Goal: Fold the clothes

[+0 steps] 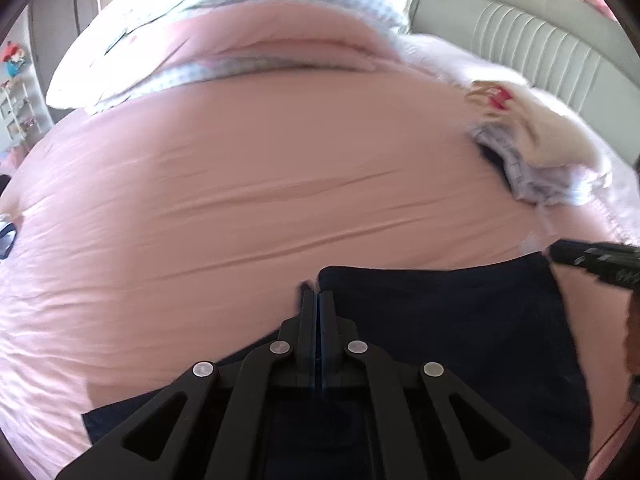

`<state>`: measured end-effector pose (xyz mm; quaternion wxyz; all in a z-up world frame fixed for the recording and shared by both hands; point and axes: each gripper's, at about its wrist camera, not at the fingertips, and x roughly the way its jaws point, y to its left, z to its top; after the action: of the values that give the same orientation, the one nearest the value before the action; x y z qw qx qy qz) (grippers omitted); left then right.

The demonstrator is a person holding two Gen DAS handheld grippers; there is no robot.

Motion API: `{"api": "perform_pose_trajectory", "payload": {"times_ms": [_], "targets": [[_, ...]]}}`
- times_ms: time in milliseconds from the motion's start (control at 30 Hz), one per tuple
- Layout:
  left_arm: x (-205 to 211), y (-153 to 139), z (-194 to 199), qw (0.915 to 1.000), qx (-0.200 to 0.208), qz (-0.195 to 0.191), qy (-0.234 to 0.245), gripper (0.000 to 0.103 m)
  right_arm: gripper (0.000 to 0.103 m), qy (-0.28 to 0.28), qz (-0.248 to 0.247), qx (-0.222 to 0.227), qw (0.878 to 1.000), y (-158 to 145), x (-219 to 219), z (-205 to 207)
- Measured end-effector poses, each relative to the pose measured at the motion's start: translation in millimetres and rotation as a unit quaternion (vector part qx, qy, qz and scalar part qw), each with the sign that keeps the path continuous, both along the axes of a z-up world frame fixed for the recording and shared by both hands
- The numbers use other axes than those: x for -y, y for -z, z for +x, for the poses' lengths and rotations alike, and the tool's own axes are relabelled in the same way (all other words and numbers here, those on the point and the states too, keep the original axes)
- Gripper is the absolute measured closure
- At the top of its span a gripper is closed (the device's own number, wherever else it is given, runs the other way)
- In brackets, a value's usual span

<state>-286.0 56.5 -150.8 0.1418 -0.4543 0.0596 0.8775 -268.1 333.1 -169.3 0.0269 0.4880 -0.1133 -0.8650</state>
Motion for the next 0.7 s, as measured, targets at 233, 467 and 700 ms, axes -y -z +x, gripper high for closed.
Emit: {"api": "perform_pose_trajectory", "payload": {"times_ms": [233,467,700], "targets": [[11.5,-0.6,-11.2,0.9992,0.017,0.037,0.001,0.101,0.067,-0.064,-0.009,0.018,0.998,22.6,27.4,-16.2],[23.7,-12.2,20.2,0.9970,0.008,0.076,-0.008,0.057,0.065,-0.063,0.060,0.001,0.996,12.8,49.2,-11.4],[12.1,-4.0,63.6,0.9983,0.027,0.052,-0.002,0.057,0.064,-0.080,0.120,0.025,0.989,26.2,69.8,0.8]]}}
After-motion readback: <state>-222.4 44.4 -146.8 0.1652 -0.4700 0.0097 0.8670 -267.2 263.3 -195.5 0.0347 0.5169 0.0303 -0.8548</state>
